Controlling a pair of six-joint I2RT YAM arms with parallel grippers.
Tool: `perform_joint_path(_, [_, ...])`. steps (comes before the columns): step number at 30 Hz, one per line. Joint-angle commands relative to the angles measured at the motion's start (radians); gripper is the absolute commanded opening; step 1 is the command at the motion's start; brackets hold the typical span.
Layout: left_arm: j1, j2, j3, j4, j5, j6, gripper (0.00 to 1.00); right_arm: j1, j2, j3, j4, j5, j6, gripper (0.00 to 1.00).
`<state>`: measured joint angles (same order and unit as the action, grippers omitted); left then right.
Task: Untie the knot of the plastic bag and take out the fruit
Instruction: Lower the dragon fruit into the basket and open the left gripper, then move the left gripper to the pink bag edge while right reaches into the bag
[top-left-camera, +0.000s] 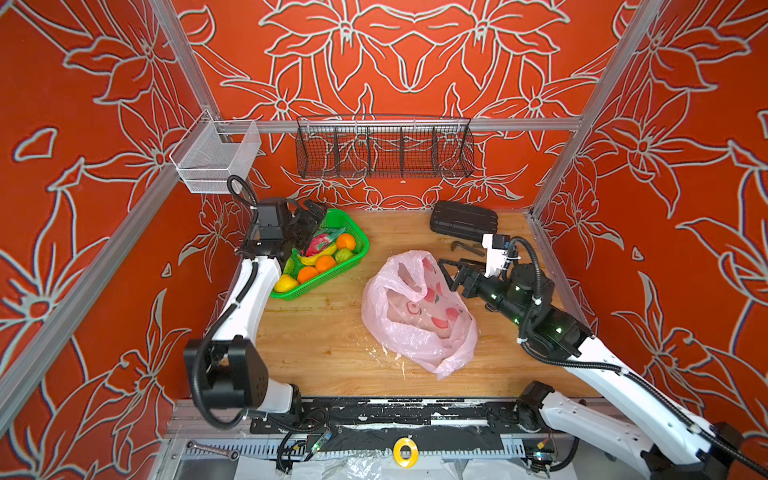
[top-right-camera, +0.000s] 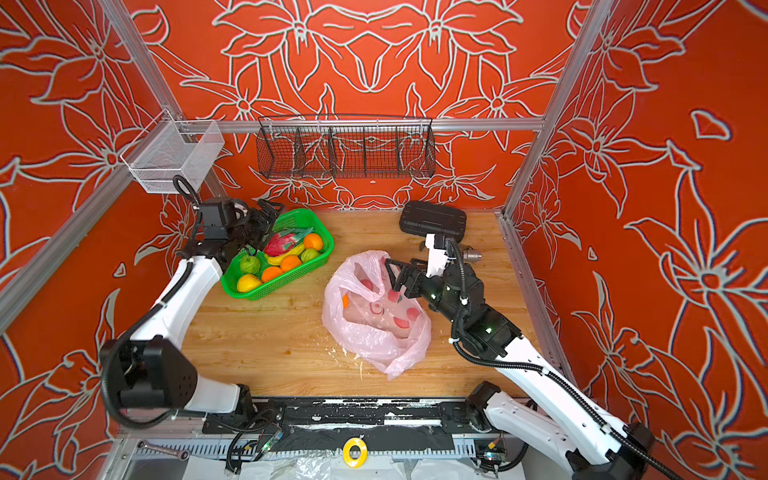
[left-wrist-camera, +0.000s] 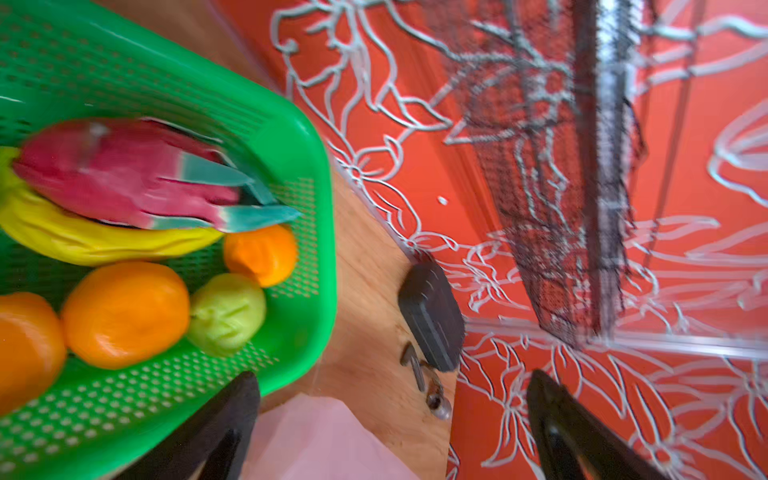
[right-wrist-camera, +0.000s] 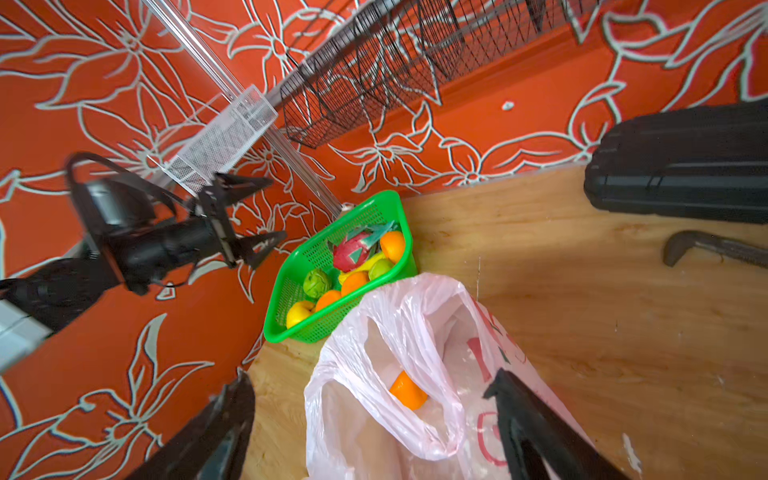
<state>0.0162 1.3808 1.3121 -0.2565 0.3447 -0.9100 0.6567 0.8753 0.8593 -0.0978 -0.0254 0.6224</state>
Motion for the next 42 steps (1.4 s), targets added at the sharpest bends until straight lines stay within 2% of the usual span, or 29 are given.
perform_joint_path(1, [-0.100,-0.095,0.031,-0.096,-0.036,0.131,0.98,0.008,0.020,0.047,-0.096,-0.059,-0.013,0.89])
perform_joint_path(6, [-0.288,-0.183,0.037,-0.202,-0.154,0.266,0.93,0.008,0.056,0.038,-0.129,-0.140,-0.013,0.86])
perform_joint_path(10, [-0.433,-0.202,0.031,-0.295,-0.260,0.355,0.91,0.008,0.091,0.029,-0.155,-0.189,-0.002,0.76])
perform_joint_path(18, [-0.607,-0.133,0.013,-0.484,-0.388,0.454,0.91,0.029,0.144,-0.032,-0.113,-0.286,0.039,0.60])
perform_joint_path(23, [-0.632,-0.097,-0.040,-0.515,-0.387,0.502,0.98,0.097,0.160,-0.132,-0.002,-0.257,0.118,0.58])
perform_joint_path(28, [-0.631,-0.040,-0.091,-0.520,-0.397,0.466,0.99,0.186,0.238,-0.178,0.093,-0.164,0.140,0.56])
perform_joint_path(31, [-0.632,-0.017,-0.111,-0.526,-0.413,0.437,0.90,0.225,0.311,-0.185,0.115,-0.105,0.132,0.54])
perform_joint_path(35, [-0.630,-0.042,-0.184,-0.487,-0.439,0.401,0.80,0.266,0.399,-0.194,0.145,-0.101,0.090,0.50])
perform_joint_path(42, [-0.625,-0.140,-0.332,-0.422,-0.470,0.332,0.72,0.367,0.529,-0.219,0.120,-0.116,0.048,0.45])
